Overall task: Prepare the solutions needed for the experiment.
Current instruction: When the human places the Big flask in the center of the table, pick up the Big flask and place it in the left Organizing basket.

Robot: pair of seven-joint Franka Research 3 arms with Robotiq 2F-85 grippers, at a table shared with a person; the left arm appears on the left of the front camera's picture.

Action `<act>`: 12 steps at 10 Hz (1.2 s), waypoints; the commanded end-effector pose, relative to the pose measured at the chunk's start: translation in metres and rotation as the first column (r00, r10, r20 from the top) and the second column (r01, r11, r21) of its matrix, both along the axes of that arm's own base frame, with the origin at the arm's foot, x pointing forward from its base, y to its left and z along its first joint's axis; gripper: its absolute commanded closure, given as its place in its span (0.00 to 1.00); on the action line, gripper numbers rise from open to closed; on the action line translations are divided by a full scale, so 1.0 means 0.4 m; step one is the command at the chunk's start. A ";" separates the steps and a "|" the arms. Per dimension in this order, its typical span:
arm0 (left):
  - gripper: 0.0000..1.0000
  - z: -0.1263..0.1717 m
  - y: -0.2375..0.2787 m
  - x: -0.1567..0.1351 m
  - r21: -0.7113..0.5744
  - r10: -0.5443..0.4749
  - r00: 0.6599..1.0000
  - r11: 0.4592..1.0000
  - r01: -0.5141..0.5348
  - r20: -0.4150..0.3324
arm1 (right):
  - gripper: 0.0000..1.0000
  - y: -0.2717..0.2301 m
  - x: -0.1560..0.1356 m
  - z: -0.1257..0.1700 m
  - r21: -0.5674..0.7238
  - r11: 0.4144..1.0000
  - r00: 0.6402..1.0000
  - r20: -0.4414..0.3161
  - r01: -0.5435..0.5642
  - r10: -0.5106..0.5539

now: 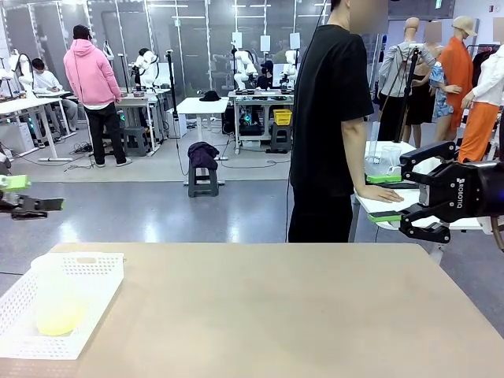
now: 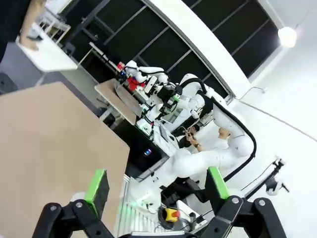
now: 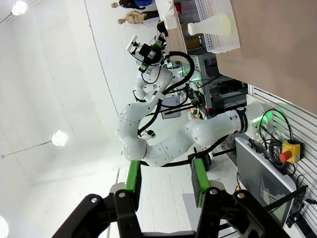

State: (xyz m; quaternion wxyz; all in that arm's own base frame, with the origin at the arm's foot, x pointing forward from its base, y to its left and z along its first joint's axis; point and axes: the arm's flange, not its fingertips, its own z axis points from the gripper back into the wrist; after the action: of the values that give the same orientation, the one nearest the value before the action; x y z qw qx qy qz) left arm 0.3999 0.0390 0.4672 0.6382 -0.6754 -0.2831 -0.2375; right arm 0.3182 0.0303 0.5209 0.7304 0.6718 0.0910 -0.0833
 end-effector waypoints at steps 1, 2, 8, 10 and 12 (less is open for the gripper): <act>0.00 0.005 -0.033 0.046 0.084 0.025 0.989 0.996 -0.013 -0.143 | 0.47 0.001 0.001 0.003 0.005 1.000 1.000 -0.009 0.006 -0.006; 0.00 0.000 -0.037 0.059 0.107 0.050 0.974 0.994 -0.026 -0.223 | 0.47 0.001 0.001 0.003 0.005 1.000 1.000 -0.009 0.006 -0.006; 0.00 -0.042 -0.036 0.104 0.000 0.008 0.907 1.000 -0.009 -0.421 | 0.47 0.001 0.001 0.003 0.005 1.000 1.000 -0.009 0.006 -0.006; 0.00 -0.058 -0.042 0.084 0.071 0.046 0.927 0.997 -0.021 -0.373 | 0.47 0.001 0.001 0.003 0.005 1.000 1.000 -0.009 0.006 -0.006; 0.00 -0.058 -0.042 0.084 0.071 0.046 0.927 0.997 -0.021 -0.373 | 0.47 0.001 0.001 0.003 0.005 1.000 1.000 -0.009 0.006 -0.006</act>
State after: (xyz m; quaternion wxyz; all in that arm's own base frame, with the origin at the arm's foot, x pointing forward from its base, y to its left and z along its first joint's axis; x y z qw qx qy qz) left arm 0.4355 0.0231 0.4434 0.7019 -0.6886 -0.1537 -0.0972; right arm 0.3182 0.0303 0.5210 0.7304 0.6718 0.0909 -0.0833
